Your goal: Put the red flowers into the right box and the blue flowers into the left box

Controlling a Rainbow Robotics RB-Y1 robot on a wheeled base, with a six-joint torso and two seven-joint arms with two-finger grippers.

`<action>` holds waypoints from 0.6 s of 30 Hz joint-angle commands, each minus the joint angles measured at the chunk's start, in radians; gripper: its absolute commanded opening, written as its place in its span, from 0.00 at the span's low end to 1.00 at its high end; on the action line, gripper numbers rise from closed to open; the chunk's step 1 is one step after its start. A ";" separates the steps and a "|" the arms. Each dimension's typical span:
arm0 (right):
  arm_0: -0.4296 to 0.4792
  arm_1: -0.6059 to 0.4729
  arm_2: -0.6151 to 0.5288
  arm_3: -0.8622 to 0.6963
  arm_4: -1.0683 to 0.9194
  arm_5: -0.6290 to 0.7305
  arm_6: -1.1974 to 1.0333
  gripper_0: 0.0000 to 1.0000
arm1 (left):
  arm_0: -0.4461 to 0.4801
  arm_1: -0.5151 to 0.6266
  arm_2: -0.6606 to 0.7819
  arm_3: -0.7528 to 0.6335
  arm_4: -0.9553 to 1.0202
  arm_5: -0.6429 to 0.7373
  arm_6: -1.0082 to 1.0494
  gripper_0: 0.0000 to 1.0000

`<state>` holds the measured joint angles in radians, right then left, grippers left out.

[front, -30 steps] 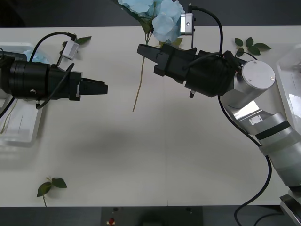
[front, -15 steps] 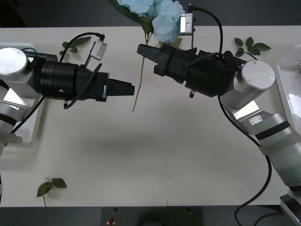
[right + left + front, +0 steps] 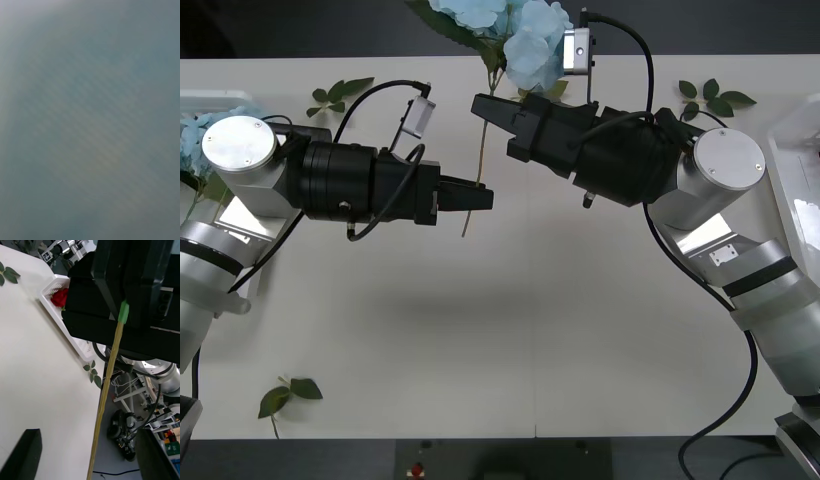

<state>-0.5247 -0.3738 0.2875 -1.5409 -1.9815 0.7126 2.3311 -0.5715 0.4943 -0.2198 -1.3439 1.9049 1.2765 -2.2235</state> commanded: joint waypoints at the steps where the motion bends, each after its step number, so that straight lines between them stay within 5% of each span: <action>1: -0.043 0.009 0.002 -0.013 -0.013 0.007 0.037 0.00 | -0.048 -0.014 -0.010 -0.028 0.011 -0.017 -0.022 0.00; 18: -0.043 0.007 0.002 -0.013 -0.023 0.007 0.037 0.00 | -0.050 -0.017 -0.016 -0.028 0.011 -0.019 -0.022 0.00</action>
<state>-0.5247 -0.3738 0.2875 -1.5405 -1.9882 0.7126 2.3311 -0.5727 0.4771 -0.2393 -1.3439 1.9049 1.2646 -2.2235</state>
